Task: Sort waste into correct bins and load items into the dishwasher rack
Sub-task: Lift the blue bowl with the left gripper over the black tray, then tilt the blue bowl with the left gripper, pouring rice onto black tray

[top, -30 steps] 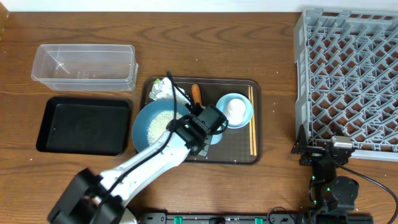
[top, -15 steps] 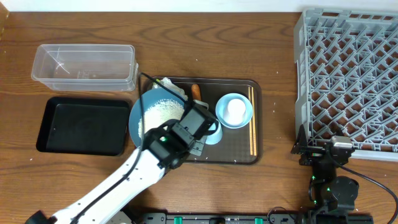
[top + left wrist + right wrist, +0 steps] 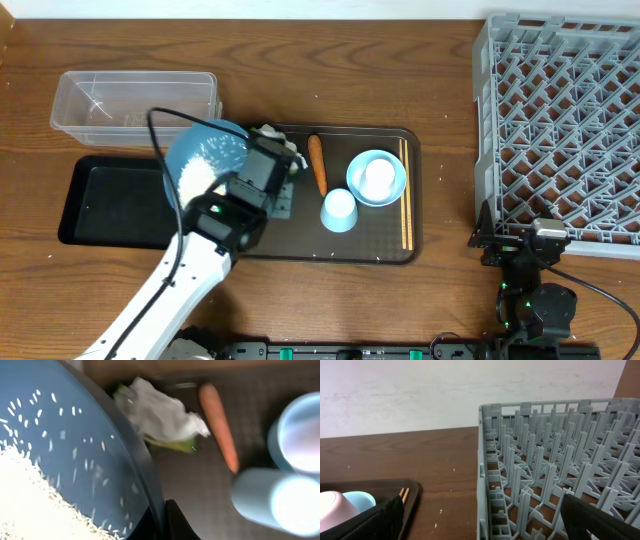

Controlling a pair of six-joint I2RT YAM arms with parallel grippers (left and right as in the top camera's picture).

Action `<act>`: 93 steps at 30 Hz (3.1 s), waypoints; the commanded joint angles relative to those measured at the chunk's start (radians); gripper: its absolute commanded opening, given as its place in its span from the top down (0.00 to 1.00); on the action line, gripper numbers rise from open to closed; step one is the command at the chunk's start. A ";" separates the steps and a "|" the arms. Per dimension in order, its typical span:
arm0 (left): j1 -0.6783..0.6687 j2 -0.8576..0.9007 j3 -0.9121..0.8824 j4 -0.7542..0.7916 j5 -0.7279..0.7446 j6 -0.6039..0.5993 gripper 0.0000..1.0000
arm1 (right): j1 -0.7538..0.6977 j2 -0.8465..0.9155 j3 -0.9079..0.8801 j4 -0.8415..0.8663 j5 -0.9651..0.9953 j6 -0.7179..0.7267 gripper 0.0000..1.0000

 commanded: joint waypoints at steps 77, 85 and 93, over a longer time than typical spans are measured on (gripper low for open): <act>1.504 0.135 -0.001 0.370 1.602 -0.314 0.94 | 0.000 -0.004 -0.002 -0.005 -0.007 -0.013 0.01; 1.505 0.141 -0.001 0.415 1.636 -0.353 0.94 | 0.000 -0.004 -0.002 -0.005 -0.007 -0.013 0.01; 1.509 0.142 -0.001 0.470 1.695 -0.417 0.94 | 0.000 -0.004 -0.002 -0.005 -0.007 -0.013 0.01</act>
